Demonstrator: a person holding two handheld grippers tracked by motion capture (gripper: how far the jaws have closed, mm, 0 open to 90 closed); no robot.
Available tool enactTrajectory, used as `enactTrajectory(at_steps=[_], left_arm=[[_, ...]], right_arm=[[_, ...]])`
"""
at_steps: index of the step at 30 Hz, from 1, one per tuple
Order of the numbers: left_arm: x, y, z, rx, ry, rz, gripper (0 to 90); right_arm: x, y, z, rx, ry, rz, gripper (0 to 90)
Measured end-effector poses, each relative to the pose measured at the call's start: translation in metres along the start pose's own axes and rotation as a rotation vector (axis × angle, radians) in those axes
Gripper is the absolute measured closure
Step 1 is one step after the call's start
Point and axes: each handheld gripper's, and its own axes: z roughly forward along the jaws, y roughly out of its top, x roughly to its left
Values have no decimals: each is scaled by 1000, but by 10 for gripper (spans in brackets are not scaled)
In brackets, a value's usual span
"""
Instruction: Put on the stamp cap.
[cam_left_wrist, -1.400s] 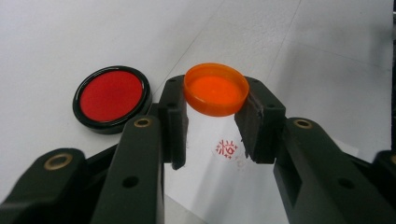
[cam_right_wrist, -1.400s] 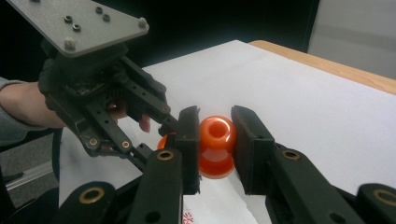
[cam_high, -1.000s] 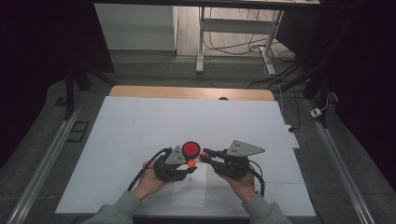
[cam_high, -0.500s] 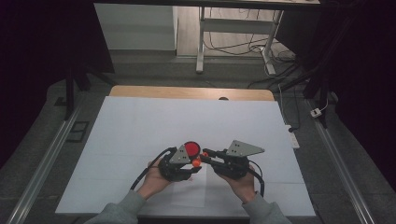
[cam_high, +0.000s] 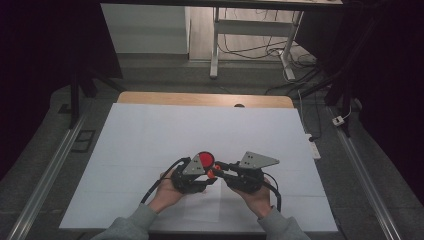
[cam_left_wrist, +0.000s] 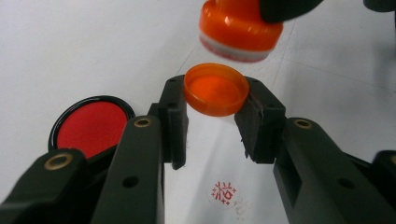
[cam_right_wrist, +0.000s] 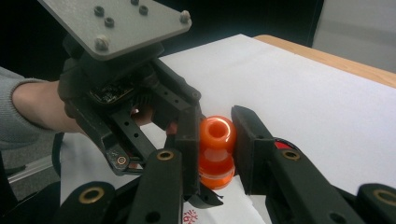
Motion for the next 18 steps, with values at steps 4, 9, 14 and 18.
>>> enactTrajectory(at_steps=[4,9,14,18], left_arm=[[-1,1,-1,-1,0,6,635],[-3,2,-1,-2,-3,10,635],[-4,2,-2,-7,2,14,635],[-4,3,-3,-14,5,14,635]], right_arm=[[0,-2,2,8,2,0,721],[0,-3,3,14,3,0,720],[1,-4,4,20,5,0,721],[1,-5,5,21,6,1,721]])
